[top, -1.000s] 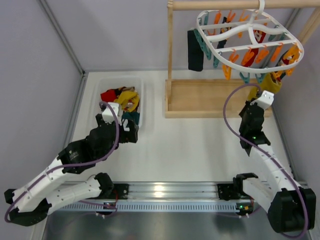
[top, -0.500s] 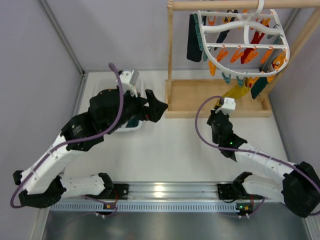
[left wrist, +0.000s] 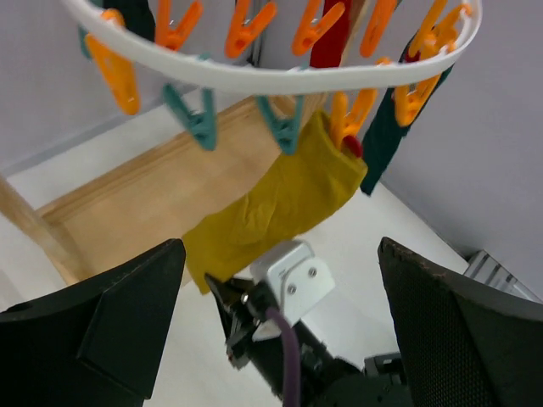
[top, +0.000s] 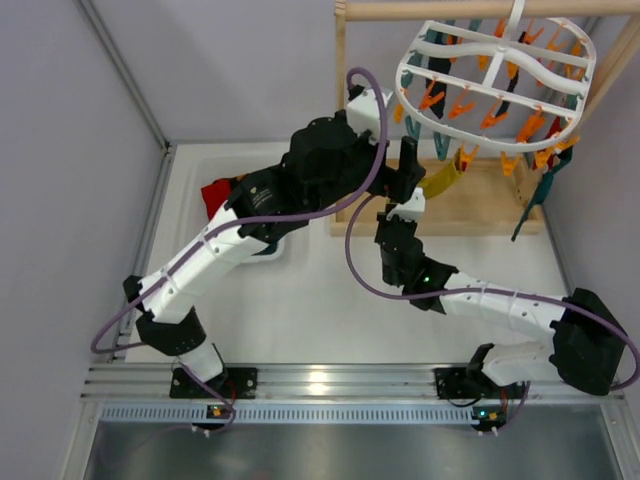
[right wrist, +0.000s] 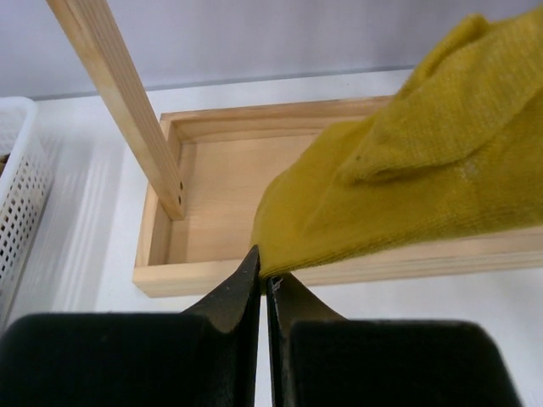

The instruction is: Remove the socks clipped to the hanger

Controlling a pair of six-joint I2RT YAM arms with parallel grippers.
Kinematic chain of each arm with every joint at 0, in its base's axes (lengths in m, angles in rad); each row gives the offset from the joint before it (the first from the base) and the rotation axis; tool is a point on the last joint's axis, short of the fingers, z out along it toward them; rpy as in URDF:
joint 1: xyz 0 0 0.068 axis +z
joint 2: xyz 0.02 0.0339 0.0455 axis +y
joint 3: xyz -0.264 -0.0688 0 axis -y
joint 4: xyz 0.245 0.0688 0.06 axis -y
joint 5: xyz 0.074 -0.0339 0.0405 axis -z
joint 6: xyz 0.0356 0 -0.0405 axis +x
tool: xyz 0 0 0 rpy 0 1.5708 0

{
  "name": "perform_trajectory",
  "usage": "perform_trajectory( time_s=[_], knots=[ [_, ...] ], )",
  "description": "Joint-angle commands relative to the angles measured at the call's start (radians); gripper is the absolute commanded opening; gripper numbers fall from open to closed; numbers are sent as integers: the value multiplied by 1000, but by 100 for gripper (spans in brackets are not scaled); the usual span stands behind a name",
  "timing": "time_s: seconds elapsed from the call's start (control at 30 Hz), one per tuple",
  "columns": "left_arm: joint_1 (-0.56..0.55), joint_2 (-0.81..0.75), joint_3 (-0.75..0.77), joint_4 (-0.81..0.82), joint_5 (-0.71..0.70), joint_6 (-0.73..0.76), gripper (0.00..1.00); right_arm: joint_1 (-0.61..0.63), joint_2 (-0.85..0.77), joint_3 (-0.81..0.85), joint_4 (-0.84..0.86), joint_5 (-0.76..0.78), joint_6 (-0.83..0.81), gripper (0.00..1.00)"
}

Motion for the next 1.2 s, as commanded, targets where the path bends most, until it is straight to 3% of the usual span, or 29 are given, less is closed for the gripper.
perform_trajectory(
  time_s=[0.0, 0.27, 0.77, 1.17],
  knots=[
    [-11, 67, 144, 45, 63, 98, 99, 31, 10, 45, -1, 54, -38, 0],
    [-26, 256, 273, 94, 42, 193, 94, 85, 2, 39, -5, 85, -62, 0],
    [-8, 316, 271, 195, -100, 181, 76, 152, 8, 38, 4, 100, -134, 0],
    [33, 354, 280, 242, -18, 150, 66, 189, 5, 44, 27, 101, -177, 0]
  ],
)
